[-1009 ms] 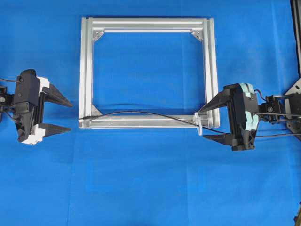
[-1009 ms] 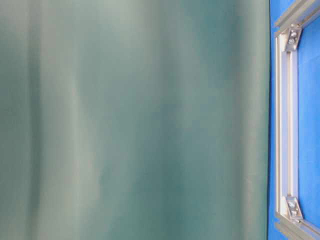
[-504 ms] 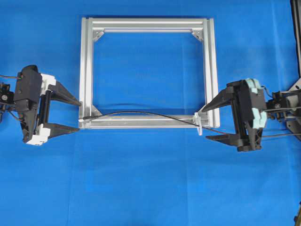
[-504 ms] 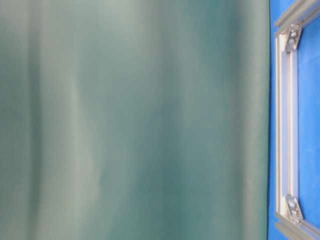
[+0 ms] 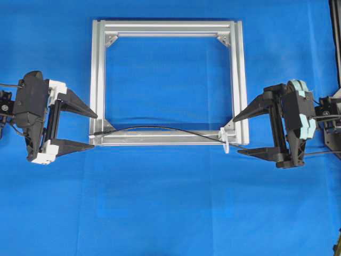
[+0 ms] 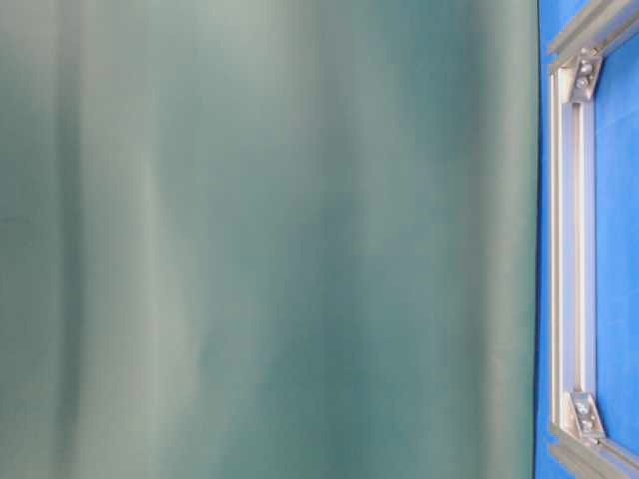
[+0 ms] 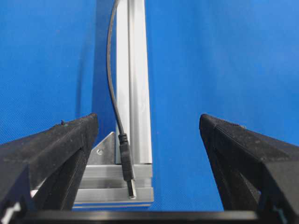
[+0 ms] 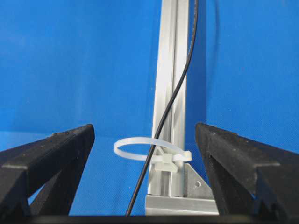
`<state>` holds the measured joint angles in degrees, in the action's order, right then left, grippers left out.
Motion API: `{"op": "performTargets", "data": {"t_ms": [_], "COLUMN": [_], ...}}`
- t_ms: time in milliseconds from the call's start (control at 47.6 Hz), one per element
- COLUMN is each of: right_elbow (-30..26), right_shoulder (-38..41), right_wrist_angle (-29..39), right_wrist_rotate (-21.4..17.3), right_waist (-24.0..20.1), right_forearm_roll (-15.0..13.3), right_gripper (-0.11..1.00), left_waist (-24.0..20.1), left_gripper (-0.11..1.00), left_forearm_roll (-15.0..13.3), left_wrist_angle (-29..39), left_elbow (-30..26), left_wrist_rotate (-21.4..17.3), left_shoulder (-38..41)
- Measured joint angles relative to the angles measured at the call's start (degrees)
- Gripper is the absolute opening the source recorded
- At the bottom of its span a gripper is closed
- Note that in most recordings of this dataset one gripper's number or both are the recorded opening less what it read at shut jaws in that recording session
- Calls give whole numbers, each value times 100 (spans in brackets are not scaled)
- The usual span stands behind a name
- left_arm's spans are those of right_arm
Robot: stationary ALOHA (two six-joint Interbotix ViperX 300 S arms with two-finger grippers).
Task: Insert the wire through the string loop located on the right side.
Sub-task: 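Open the left gripper, releasing the cable, and hold both arms apart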
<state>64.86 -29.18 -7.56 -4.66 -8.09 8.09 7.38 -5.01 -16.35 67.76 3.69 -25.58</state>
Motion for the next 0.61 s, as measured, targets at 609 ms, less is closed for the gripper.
{"op": "performTargets", "data": {"t_ms": [609], "right_elbow": [0], "right_shoulder": [0], "right_wrist_angle": [0], "right_wrist_rotate": [9], "right_waist": [9], "right_forearm_roll": [0], "right_gripper": [94], "left_waist": [-35], "left_gripper": [85], "left_forearm_roll": [9], "left_wrist_angle": [-9], "left_elbow": [0], "left_wrist_rotate": [0], "left_shoulder": [-9]}}
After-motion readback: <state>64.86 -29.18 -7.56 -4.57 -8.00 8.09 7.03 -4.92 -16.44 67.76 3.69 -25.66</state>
